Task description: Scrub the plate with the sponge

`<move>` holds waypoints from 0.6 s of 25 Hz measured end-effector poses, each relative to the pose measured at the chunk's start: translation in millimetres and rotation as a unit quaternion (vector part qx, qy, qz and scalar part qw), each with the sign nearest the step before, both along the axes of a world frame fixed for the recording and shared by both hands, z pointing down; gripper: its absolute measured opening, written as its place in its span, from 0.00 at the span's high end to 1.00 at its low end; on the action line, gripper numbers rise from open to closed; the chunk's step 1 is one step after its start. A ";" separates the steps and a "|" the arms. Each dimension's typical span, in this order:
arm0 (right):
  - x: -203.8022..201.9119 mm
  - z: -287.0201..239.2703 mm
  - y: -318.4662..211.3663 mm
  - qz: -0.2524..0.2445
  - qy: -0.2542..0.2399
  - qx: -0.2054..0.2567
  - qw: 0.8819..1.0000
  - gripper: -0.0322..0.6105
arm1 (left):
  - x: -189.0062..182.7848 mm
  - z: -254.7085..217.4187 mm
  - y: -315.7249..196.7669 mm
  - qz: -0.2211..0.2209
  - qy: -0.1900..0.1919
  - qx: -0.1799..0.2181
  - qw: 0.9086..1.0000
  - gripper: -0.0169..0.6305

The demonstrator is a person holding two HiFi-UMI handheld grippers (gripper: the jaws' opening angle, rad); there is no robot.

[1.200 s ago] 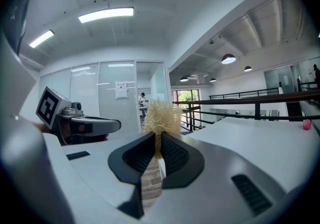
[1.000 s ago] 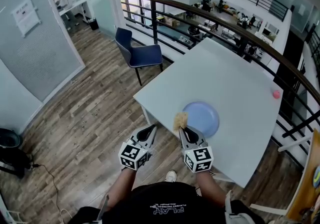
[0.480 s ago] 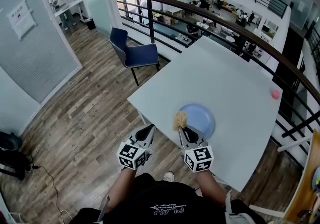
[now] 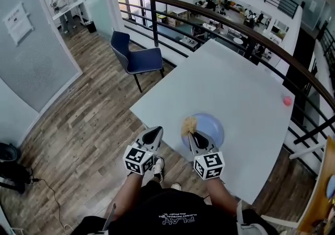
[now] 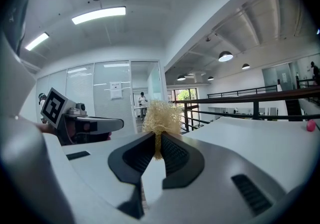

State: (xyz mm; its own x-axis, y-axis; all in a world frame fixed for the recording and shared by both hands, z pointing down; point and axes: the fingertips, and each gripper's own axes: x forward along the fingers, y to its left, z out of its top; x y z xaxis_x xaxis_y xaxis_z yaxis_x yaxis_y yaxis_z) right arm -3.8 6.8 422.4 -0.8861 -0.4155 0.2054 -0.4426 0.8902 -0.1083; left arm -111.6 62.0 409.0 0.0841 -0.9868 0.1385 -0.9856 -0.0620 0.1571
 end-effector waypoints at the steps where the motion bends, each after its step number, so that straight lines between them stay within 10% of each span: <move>1: -1.0 0.3 -4.9 0.003 0.000 0.001 1.000 0.88 | -1.1 1.7 -5.9 0.004 0.001 -0.001 1.000 0.95; 15: -51.2 -8.3 -81.2 0.049 0.014 -0.002 0.999 0.88 | -49.7 -1.3 -97.8 0.068 0.002 -0.008 0.998 0.95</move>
